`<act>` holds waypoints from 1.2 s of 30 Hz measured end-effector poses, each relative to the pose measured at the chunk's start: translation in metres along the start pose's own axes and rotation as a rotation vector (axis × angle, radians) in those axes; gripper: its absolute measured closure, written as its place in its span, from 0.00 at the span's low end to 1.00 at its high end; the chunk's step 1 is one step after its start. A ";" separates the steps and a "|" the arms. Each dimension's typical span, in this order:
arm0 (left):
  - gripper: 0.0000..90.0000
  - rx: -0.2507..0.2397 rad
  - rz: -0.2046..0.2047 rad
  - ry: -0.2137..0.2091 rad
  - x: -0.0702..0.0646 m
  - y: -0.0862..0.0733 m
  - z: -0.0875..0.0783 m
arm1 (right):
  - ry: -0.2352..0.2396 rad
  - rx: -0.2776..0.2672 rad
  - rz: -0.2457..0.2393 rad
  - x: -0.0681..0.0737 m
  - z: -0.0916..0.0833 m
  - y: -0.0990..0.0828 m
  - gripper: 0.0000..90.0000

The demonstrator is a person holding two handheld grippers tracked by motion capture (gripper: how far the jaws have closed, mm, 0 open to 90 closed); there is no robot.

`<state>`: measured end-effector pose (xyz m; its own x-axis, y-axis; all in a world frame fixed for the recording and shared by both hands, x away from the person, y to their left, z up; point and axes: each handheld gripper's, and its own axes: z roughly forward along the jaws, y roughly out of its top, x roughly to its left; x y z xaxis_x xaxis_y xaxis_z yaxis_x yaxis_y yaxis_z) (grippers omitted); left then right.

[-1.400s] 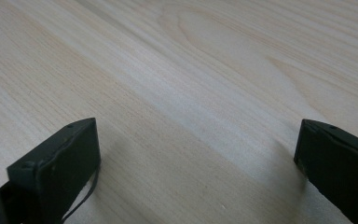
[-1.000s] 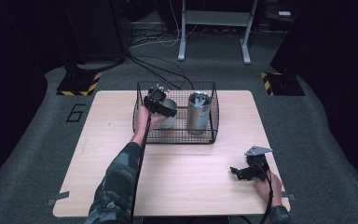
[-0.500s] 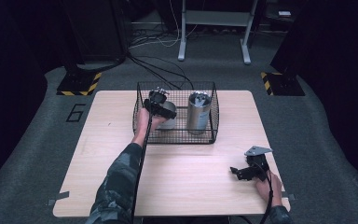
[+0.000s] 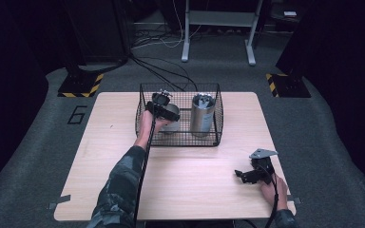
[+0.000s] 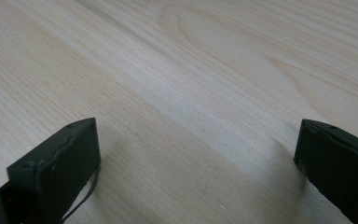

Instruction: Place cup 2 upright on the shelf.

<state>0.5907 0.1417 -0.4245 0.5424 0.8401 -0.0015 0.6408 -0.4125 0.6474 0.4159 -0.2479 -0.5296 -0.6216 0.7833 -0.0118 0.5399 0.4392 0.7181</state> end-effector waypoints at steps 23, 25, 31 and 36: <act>0.00 -0.147 0.057 -0.063 -0.013 0.000 -0.064 | 0.001 0.004 0.006 0.000 0.000 0.000 0.00; 0.00 -0.160 0.075 -0.065 -0.019 -0.002 -0.071 | 0.000 0.004 0.005 0.000 0.000 0.000 0.00; 0.00 -0.170 0.117 -0.068 -0.029 -0.014 -0.090 | 0.001 0.004 0.007 0.000 0.000 0.000 0.00; 0.00 -0.171 0.145 -0.067 -0.033 -0.026 -0.101 | 0.000 0.004 0.006 0.000 0.000 0.000 0.00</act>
<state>0.5012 0.1604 -0.3644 0.6609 0.7485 0.0538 0.4552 -0.4569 0.7642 0.4154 -0.2479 -0.5295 -0.6185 0.7857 -0.0073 0.5457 0.4362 0.7154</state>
